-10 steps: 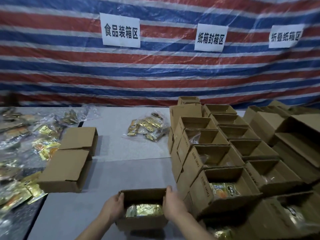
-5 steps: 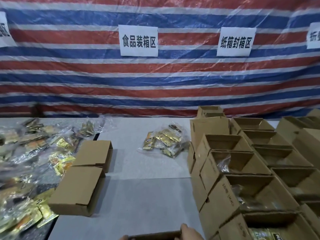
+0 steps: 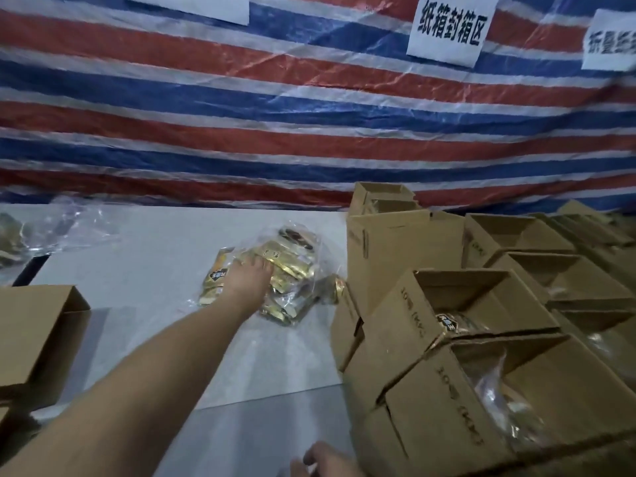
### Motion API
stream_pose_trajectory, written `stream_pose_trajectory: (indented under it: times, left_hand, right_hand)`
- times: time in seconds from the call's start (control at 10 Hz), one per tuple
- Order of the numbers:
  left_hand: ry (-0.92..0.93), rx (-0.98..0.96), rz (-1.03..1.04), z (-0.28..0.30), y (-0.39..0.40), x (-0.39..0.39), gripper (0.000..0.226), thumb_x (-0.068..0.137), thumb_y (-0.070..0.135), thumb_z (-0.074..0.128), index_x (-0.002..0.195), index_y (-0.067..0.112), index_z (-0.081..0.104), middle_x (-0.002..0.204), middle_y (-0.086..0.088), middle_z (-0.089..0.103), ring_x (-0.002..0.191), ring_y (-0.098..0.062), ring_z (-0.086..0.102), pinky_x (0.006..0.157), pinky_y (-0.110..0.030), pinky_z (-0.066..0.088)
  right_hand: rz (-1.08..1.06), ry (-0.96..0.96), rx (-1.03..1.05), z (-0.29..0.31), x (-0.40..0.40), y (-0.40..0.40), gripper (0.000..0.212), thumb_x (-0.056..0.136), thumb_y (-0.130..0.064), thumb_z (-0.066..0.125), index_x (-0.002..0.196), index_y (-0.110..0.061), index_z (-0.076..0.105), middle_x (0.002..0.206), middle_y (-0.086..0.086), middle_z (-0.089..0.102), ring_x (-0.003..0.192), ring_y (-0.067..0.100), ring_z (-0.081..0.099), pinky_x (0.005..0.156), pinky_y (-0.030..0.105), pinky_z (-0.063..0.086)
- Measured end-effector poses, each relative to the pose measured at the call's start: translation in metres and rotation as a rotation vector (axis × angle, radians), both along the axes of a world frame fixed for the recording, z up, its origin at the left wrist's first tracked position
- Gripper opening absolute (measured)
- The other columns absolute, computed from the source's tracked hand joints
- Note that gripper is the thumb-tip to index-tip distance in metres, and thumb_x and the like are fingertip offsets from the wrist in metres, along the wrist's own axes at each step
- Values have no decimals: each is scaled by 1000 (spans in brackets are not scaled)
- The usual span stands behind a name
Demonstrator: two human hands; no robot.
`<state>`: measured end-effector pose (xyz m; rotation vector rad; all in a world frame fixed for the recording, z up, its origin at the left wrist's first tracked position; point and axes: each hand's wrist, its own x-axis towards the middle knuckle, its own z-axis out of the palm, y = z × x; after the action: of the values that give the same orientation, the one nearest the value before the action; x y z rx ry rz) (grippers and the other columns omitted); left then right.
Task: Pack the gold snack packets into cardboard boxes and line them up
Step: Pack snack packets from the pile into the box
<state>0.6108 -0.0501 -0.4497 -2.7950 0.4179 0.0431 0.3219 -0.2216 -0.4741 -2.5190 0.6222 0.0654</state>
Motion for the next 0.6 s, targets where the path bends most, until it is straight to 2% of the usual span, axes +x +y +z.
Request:
stream_pose_trajectory:
  times: [0.1,0.2,0.3,0.4,0.5,0.6]
  left_hand:
    - [-39,48,-82,-11,-4,38,99,86,39,69,155,14,2,161,-15,13,146,-35,21,117,-50,24]
    - [21,82,-117,-30,-10,48,102,87,43,64,155,16,-7,162,-12,7,147,-36,19,117,-54,21]
    - [-8,47,-79,-36,-13,51,94,85,32,69,154,15,8,155,-14,27,137,-36,36,111,-50,34]
    - [-57,-3,-98,-32,-11,43,80,83,19,68,150,15,23,145,-12,41,131,-32,41,105,-46,40]
    - [-144,-160,-134,-12,1,27,55,86,12,59,138,18,40,140,-7,50,127,-28,47,106,-45,36]
    - [-188,-541,-81,33,15,-14,19,90,15,54,108,22,53,113,-4,65,105,-26,60,86,-38,39]
  right_hand:
    - [217,113,169,15,41,26,21,86,-56,48,88,-35,54,79,-9,59,90,10,60,87,18,47]
    - [179,-19,188,17,74,27,31,92,-52,46,118,-37,55,109,-14,60,107,10,58,95,23,46]
    - [168,-123,338,19,93,36,16,95,-43,51,110,-38,55,106,-14,60,96,1,58,89,24,48]
    - [83,-185,431,22,102,40,7,95,-30,57,94,-37,54,92,-10,63,82,-6,57,72,8,44]
    - [-19,-207,526,32,110,47,14,95,-25,59,89,-38,56,93,-8,65,82,-4,58,73,9,43]
    - [-113,-192,721,63,117,47,28,94,-29,64,121,-28,56,126,-1,60,112,9,57,88,20,41]
